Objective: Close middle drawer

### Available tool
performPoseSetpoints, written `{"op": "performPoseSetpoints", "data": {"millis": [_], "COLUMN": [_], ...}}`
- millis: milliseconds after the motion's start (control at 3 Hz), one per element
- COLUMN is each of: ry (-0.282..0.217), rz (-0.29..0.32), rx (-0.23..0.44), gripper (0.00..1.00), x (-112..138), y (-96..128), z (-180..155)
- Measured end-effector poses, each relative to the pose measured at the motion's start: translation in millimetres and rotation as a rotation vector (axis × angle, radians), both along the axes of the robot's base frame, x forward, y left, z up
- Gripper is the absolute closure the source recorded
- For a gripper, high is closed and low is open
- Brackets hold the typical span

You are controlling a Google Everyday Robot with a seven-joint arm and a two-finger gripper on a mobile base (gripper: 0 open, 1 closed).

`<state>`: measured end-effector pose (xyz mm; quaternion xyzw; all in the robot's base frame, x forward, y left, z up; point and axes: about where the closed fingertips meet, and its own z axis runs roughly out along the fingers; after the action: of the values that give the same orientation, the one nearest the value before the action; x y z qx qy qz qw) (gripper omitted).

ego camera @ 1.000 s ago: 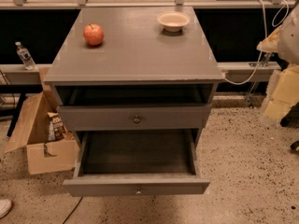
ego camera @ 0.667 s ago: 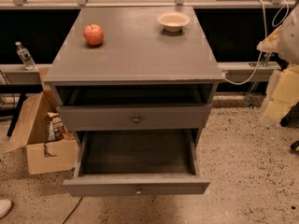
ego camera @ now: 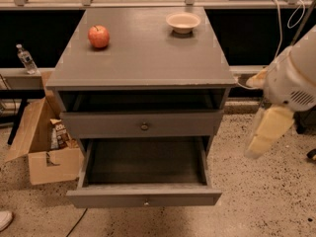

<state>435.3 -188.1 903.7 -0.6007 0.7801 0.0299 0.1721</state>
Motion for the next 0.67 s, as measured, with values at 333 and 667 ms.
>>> {"op": "performPoseSetpoints", "data": {"millis": [333, 667], "ry": [0.028, 0.028], "rz": [-0.016, -0.015], "rx": [0.092, 0.092], "gripper": [0.0, 0.0], "x": [-4.5, -4.7], "y": [33.1, 33.2], "z": [-59.2, -58.9]}}
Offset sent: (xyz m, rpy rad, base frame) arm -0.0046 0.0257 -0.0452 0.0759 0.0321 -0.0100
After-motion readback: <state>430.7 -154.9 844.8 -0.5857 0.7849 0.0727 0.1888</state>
